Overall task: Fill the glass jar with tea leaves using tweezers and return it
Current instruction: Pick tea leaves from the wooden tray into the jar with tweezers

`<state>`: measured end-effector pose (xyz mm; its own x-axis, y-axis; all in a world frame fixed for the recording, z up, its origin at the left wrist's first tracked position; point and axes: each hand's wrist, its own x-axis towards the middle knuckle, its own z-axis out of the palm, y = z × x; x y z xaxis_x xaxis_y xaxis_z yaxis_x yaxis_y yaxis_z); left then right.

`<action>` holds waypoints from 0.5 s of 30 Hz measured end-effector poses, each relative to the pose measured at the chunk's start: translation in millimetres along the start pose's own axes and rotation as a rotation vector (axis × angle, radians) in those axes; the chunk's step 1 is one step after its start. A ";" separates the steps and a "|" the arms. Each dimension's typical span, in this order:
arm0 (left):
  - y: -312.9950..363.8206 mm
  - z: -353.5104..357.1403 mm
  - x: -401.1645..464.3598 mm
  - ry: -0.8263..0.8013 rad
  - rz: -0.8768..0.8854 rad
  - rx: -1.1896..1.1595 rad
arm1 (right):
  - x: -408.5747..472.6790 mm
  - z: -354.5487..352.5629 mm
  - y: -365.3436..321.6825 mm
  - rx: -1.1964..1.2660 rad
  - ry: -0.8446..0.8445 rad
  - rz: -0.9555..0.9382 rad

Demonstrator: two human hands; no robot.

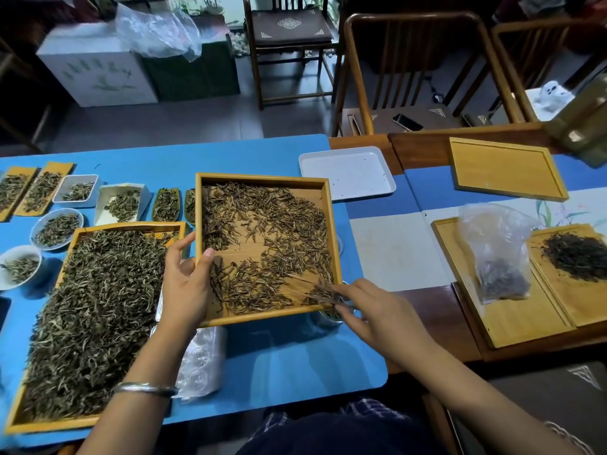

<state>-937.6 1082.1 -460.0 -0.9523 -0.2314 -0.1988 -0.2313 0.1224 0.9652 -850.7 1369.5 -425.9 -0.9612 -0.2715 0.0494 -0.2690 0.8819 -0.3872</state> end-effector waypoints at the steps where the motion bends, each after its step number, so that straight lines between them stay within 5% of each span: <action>1: -0.5 -0.3 0.5 -0.001 0.004 0.005 | 6.3 3.5 -5.2 0.016 -0.003 -0.035; 7: -1.0 -0.2 1.8 -0.005 0.000 0.019 | 18.6 18.6 -12.7 -0.009 -0.071 -0.134; 15: -2.6 -0.5 0.8 -0.016 0.013 0.002 | -6.2 14.9 11.0 -0.029 -0.054 -0.018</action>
<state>-937.6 1081.1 -462.6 -0.9583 -0.2144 -0.1889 -0.2192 0.1275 0.9673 -846.8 1375.1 -444.1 -0.9517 -0.3070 0.0058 -0.2885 0.8874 -0.3595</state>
